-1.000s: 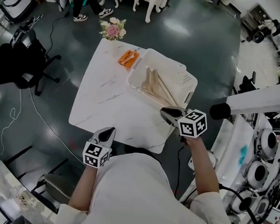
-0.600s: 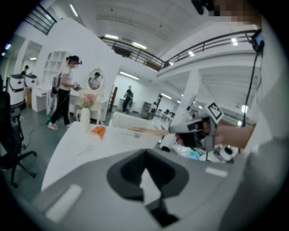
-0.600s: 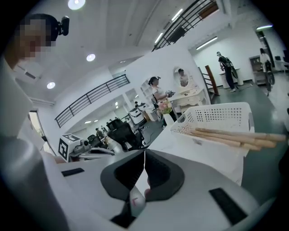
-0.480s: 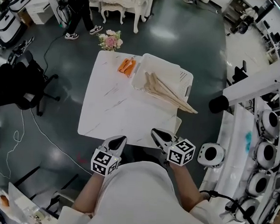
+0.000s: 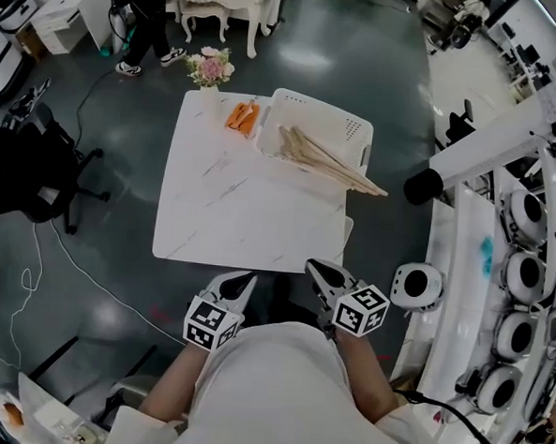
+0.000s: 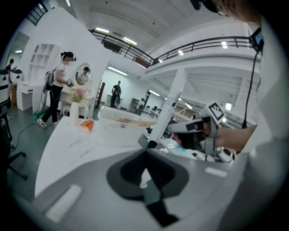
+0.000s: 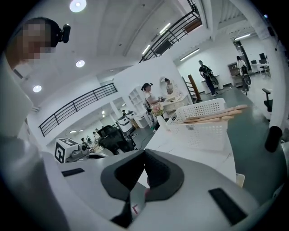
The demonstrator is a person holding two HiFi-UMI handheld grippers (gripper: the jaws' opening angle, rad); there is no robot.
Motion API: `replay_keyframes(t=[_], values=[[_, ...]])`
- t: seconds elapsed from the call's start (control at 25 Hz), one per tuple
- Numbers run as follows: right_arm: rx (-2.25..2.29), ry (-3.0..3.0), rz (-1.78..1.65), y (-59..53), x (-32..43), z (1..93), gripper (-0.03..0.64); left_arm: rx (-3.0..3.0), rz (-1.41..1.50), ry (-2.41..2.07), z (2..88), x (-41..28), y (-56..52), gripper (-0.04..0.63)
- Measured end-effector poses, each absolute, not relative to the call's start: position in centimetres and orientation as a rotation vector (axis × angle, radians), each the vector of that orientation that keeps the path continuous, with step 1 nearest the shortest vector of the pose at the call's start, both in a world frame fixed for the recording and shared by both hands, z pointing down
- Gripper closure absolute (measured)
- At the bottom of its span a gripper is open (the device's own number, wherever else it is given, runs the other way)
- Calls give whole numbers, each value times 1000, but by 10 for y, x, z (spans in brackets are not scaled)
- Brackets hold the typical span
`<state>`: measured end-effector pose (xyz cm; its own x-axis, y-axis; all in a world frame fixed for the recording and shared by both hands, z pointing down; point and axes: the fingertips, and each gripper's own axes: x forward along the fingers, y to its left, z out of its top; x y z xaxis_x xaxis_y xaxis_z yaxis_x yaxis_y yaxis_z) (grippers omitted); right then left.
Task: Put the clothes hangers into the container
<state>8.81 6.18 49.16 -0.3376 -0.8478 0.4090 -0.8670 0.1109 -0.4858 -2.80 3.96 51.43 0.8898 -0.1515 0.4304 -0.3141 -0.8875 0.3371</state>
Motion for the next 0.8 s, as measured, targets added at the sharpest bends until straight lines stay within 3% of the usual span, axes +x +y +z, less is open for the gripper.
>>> replay_keyframes(t=[0.8], values=[[1732, -2392, 968, 65, 118, 468, 615, 2685, 499, -419, 491, 8, 37, 597]])
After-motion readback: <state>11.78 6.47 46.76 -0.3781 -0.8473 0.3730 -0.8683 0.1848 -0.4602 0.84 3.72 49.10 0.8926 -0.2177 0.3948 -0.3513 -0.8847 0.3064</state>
